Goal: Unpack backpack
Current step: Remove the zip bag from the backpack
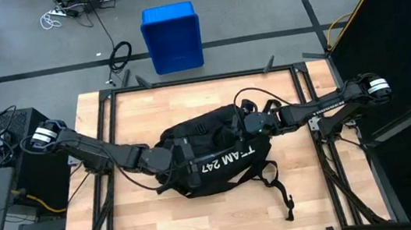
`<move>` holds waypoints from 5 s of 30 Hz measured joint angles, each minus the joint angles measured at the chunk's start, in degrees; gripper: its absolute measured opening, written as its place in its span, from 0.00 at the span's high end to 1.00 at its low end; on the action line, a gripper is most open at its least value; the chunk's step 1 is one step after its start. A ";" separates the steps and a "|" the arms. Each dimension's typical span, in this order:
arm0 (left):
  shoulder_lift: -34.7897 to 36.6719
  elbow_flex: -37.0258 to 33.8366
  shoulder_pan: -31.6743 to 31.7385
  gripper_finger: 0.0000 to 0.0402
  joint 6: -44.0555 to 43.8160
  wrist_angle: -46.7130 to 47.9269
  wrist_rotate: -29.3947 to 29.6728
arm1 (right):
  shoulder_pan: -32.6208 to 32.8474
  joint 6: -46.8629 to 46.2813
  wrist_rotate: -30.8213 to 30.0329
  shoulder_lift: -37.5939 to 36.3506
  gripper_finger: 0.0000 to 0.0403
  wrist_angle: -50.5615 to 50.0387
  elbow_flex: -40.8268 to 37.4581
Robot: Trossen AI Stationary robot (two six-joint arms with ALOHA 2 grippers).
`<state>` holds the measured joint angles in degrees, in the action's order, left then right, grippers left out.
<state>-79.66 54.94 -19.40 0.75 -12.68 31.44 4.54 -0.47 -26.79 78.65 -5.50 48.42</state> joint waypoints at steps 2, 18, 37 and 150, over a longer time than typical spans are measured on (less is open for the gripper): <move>0.00 0.00 0.00 0.51 -0.94 -0.53 -0.01 | 0.00 0.03 0.00 0.00 0.74 0.17 0.00; 0.02 0.00 -0.20 0.51 -7.14 -18.06 -0.20 | 0.73 0.57 -0.02 0.00 0.73 0.24 0.00; 0.00 0.00 3.62 0.51 -11.53 -0.57 4.26 | 1.64 0.72 -0.02 0.00 0.73 1.38 0.00; -9.29 12.02 5.35 0.51 -11.51 34.96 -21.64 | -1.29 2.96 -0.06 0.00 0.74 3.28 0.00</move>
<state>-88.95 66.96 -14.05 -10.76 22.27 9.80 3.25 2.49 -26.84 78.65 -2.22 48.42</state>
